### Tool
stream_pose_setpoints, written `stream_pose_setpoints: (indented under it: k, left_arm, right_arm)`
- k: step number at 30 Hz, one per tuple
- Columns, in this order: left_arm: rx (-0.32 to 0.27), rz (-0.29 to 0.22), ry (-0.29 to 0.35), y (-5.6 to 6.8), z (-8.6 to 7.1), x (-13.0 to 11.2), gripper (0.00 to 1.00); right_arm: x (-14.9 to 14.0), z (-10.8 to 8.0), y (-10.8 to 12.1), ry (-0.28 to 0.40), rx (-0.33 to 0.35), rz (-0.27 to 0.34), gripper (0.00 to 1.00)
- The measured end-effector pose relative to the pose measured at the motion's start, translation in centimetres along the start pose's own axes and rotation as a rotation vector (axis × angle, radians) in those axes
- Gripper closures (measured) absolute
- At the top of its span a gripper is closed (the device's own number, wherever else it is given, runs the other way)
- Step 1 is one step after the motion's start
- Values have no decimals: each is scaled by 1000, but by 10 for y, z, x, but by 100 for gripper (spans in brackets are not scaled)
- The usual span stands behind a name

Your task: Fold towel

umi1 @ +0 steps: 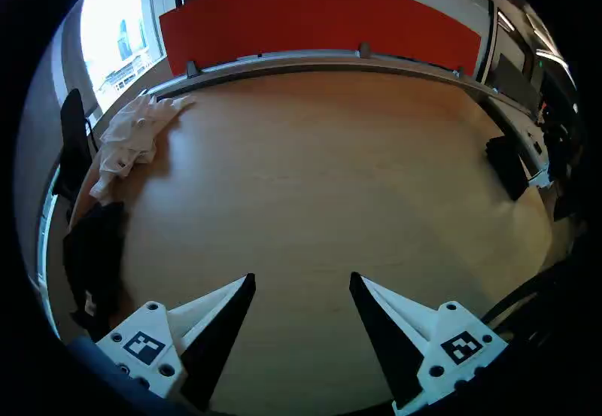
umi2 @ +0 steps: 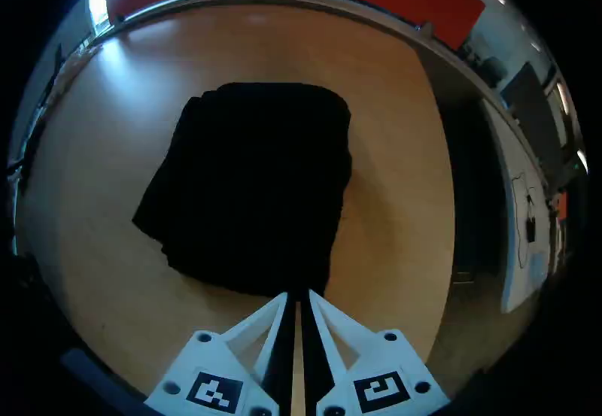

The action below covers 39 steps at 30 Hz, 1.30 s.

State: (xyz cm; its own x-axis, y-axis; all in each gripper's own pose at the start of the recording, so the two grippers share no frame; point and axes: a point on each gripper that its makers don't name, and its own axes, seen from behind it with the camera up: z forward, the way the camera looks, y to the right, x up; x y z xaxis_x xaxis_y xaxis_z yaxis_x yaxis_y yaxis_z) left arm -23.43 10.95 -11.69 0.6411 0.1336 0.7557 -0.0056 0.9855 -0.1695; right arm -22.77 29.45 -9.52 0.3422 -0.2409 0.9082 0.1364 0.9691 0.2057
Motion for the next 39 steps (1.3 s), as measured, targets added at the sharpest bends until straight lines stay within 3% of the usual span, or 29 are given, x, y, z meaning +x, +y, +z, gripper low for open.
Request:
stream_pose_setpoints:
  k: [4, 10, 16, 27, 39]
  left_arm:
    - [-1, -1, 1, 0, 0, 0, 7]
    - [-2, -7, 3, -1, 0, 1, 7]
    - [-6, -7, 6, -2, 1, 2, 7]
    - [-16, -11, 17, -4, 1, 5, 7]
    - [-20, -12, 35, -11, -3, 9, 7]
  right_arm:
    - [-1, -3, -1, 7, -2, -1, 90]
    - [-4, -8, -8, 18, 7, -2, 49]
    - [-5, -13, -13, 33, 7, -2, 1]
    - [3, -23, -23, 70, 6, 21, 0]
    - [30, -38, -53, 145, 36, 25, 0]
